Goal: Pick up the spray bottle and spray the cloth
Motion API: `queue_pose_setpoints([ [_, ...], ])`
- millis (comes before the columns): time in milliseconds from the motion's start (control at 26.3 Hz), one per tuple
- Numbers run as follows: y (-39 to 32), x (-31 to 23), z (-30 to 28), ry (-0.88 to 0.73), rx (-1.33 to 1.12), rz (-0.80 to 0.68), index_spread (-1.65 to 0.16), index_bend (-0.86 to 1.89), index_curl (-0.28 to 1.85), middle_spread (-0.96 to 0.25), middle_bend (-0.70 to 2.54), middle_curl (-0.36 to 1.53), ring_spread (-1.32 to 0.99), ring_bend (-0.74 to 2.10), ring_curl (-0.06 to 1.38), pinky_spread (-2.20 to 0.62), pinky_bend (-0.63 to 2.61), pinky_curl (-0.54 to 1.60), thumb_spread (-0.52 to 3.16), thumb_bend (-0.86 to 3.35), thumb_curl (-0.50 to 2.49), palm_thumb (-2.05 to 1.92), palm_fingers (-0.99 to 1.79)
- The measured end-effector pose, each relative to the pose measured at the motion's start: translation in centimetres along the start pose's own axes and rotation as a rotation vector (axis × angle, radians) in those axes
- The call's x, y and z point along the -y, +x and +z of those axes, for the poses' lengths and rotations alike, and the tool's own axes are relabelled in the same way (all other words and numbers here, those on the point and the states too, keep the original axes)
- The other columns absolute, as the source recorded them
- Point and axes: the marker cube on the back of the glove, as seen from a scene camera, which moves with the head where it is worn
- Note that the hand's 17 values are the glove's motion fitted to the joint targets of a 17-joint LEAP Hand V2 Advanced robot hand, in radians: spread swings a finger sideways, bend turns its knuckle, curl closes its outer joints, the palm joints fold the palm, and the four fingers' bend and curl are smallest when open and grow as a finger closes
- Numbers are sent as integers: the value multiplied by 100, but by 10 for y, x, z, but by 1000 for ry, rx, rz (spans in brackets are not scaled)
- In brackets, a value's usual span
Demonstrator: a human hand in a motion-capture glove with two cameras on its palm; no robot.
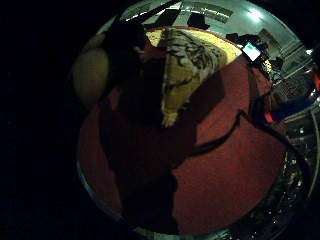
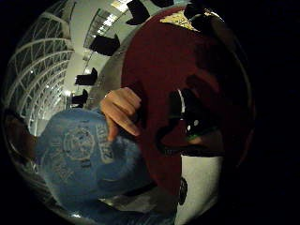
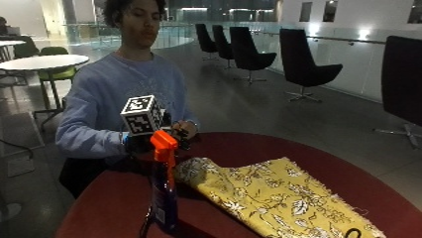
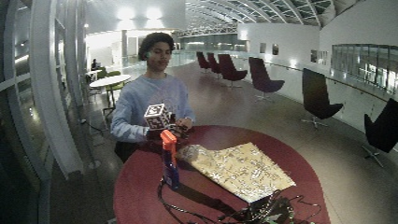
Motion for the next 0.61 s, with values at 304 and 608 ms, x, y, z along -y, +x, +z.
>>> queue_pose_setpoints([
  [304,13,-13,-14,112,102,75,-38,15,25,-3,25,26,1,25,21,24,36,26,107,27,28,63,60],
  [608,60,-50,-51,369,510,241,-38,12,25,-3,20,28,1,33,25,24,37,28,112,20,30,63,61],
])
